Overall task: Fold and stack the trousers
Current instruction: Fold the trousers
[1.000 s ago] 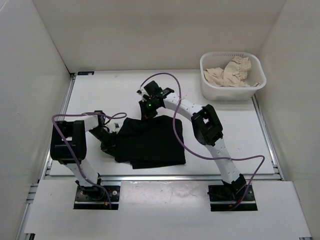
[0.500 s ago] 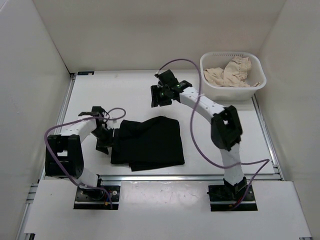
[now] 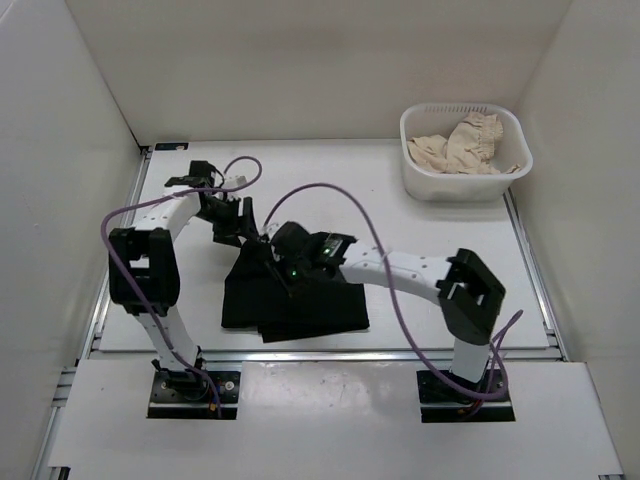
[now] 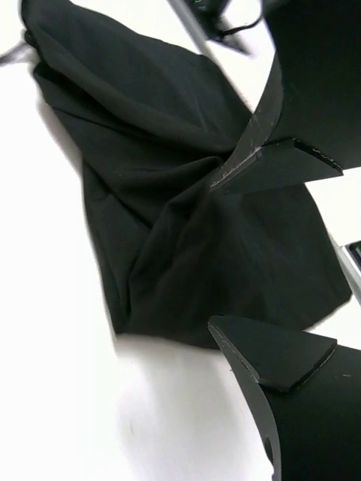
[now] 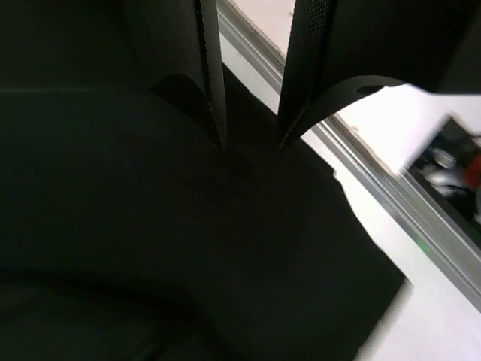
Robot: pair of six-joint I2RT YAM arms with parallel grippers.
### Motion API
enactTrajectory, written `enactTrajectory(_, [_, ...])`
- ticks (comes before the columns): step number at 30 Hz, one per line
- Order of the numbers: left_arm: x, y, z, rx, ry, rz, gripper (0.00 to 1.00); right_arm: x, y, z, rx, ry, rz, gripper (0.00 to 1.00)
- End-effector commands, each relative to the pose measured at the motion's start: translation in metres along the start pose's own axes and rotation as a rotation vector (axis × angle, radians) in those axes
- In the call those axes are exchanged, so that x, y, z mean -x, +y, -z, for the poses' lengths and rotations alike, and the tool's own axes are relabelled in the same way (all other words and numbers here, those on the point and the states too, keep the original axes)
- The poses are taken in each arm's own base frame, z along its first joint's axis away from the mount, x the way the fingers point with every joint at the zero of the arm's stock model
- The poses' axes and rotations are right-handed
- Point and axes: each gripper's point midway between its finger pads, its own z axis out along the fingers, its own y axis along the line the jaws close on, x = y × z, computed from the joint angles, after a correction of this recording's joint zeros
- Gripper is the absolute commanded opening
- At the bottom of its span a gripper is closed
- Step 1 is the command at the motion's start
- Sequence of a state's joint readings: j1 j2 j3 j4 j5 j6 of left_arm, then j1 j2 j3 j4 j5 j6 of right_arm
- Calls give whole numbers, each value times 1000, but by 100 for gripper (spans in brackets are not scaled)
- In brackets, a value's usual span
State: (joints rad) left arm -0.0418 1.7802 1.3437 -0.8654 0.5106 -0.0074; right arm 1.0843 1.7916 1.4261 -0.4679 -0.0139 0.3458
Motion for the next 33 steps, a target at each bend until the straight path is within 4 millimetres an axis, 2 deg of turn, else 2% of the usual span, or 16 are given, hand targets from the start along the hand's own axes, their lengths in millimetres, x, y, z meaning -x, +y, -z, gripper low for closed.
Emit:
enactTrajectory(1, [-9, -22, -7, -111, 46, -4, 77, -3, 10, -16, -14, -7, 44, 38])
enactTrajectory(3, [-13, -19, -17, -121, 77, 16, 72, 0, 25, -23, -5, -12, 69, 38])
enactTrajectory(5, [-4, -11, -22, -92, 74, 12, 47, -3, 31, -42, -12, 10, 84, 31])
enactTrajectory(6, [0, 4, -31, -30, 83, 15, 31, -9, 40, -49, 5, 27, 110, 22])
enactTrajectory(7, [12, 10, -31, 4, 64, 3, 14, -23, 33, -60, -18, 85, 110, 18])
enactTrajectory(8, [16, 15, -33, 32, 61, 0, 14, -29, 38, -64, -16, 108, 132, 14])
enactTrajectory(11, [29, 38, -28, 117, 32, 12, 14, -54, 36, -73, -26, 164, 157, 2])
enactTrajectory(15, [41, 62, -26, 195, 14, 28, 14, -93, 26, -77, -33, 239, 142, 0])
enactTrajectory(18, [38, 73, -29, 242, 44, 41, 14, -96, 25, -78, -38, 247, 133, 0])
enactTrajectory(22, [34, 82, -29, 286, 63, 46, 16, -84, 28, -76, -40, 223, 145, 0])
enactTrajectory(24, [35, 84, -26, 310, 63, 46, 27, -81, 27, -73, -49, 224, 156, 1])
enactTrajectory(25, [35, 82, -22, 310, 61, 45, 38, -69, 28, -68, -63, 192, 167, 3])
enactTrajectory(29, [46, 75, 1, 314, 6, 36, 68, -33, 24, -43, -105, 95, 125, 29])
enactTrajectory(31, [51, 77, 16, 321, -25, 48, 73, -6, 12, -20, -141, 15, 59, 42])
enactTrajectory(32, [53, 74, 29, 325, -49, 48, 75, -2, 5, -13, -161, -8, -14, 56])
enactTrajectory(33, [52, 77, 36, 321, -65, 62, 75, 10, -3, 1, -173, -51, -69, 60])
